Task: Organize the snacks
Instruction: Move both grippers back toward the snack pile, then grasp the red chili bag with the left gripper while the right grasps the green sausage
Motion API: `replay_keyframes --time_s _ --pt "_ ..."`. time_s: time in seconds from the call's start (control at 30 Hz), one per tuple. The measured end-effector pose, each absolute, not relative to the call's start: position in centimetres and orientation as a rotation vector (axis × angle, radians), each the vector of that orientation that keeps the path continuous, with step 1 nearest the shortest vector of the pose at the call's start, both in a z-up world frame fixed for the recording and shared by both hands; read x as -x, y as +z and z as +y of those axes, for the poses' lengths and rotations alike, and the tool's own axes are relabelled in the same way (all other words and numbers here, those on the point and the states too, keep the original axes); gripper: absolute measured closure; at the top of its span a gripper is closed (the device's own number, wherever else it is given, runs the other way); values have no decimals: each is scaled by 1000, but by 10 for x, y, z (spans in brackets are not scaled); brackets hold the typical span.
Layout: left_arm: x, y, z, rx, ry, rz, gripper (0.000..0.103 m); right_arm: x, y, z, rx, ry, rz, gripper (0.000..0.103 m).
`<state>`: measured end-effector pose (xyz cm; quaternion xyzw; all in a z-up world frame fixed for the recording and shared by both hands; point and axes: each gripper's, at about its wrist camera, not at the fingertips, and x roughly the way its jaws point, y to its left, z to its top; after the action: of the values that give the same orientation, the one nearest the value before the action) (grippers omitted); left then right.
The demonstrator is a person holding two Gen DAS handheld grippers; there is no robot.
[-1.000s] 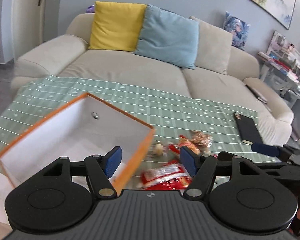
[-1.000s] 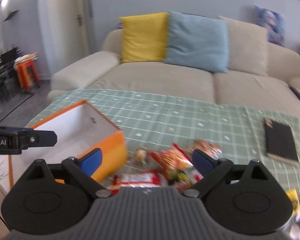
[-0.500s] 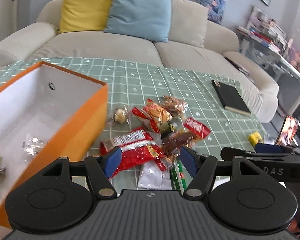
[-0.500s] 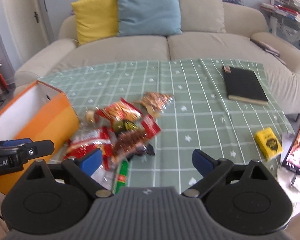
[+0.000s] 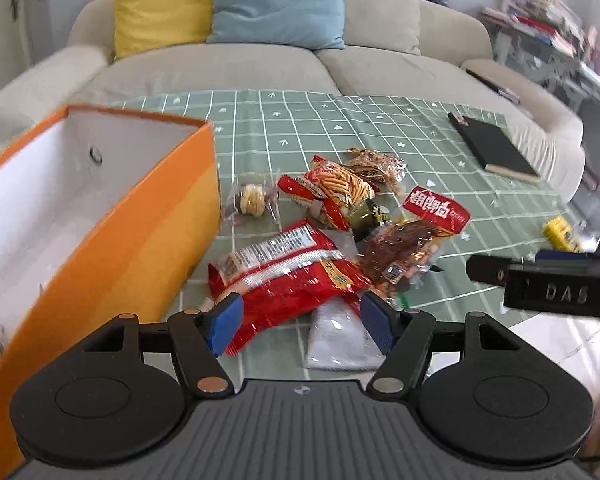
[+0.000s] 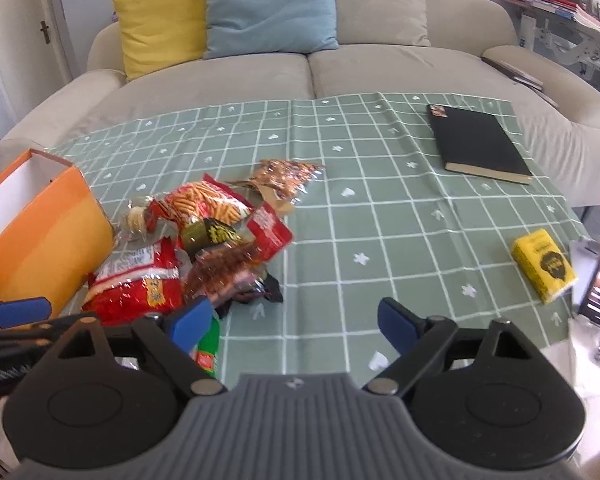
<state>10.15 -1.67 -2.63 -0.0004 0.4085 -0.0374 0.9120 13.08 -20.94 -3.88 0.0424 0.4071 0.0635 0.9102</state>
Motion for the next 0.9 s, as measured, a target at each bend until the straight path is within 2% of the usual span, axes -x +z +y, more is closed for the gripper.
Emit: replay_keyframes --time_s 0.2,0.3,0.43,0.73,0.8,0.9 --pt "-121 -36 -26 -243 -126 865 24 -148 -44 -202 -174 202 851 17" --pt "-130 -45 -24 -275 -169 900 24 -160 -54 -198 -208 201 886 17" --pt "-137 -54 -20 -306 -216 930 17 -172 -68 -197 -260 203 915 17" --pt "-150 -78 -26 -460 -232 931 16 -189 -88 -190 -253 212 949 17" --pt "-153 -81 -27 -465 -224 934 16 -190 -90 -187 -239 222 950 26" --pt "-156 -81 -27 -452 -227 918 15 -191 -92 -184 -245 245 955 32"
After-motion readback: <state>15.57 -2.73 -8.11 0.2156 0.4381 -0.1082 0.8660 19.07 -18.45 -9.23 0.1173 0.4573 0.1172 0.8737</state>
